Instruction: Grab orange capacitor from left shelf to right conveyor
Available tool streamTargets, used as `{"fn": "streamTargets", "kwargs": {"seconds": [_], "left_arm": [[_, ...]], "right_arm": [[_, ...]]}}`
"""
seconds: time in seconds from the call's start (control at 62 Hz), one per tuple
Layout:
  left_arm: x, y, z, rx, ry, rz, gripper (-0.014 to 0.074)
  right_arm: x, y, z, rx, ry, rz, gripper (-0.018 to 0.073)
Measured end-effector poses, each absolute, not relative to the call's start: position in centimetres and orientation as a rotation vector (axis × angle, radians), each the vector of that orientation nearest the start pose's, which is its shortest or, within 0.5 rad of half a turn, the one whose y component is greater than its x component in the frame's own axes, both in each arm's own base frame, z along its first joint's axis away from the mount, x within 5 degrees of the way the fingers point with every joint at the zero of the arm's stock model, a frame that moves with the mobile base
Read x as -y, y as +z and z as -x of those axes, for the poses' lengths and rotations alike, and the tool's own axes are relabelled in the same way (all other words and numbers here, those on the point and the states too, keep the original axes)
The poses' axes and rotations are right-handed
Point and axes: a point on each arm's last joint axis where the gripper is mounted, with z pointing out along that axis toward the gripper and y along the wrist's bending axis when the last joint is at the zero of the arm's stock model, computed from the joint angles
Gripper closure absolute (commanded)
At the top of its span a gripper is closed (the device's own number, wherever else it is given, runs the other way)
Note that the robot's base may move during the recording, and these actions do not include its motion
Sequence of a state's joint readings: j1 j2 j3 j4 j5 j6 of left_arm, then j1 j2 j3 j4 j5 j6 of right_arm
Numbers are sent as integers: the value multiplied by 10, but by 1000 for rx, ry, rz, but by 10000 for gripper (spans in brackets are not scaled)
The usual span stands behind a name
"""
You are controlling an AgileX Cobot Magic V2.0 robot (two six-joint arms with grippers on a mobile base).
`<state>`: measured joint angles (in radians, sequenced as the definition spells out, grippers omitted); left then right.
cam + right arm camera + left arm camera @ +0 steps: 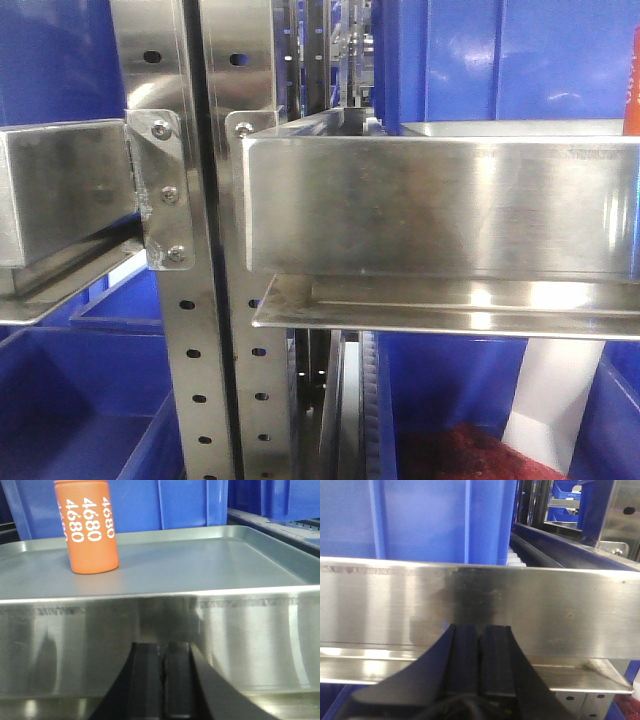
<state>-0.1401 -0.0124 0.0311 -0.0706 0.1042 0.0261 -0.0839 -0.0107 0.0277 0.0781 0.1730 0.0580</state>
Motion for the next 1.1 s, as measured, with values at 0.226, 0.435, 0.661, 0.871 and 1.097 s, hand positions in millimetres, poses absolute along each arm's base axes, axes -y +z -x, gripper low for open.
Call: {"fn": "streamTargets", "kwargs": {"seconds": [0.226,0.435,0.661,0.871,1.097], "left_arm": [[9,194,-56,-1606,-149,-83,723],[9,194,-56,-1606,-149,-83,723],[9,194,-56,-1606,-149,-83,723],[9,194,-56,-1606,-149,-83,723],[9,194,-56,-1606,-149,-83,723]], "right_arm": [[3,189,-56,-1664,50,-173,502],[3,189,-56,-1664,50,-173,502],[3,189,-56,-1664,50,-173,502],[3,189,-56,-1664,50,-173,502],[4,191,-56,-1637,49,-171,502]]}}
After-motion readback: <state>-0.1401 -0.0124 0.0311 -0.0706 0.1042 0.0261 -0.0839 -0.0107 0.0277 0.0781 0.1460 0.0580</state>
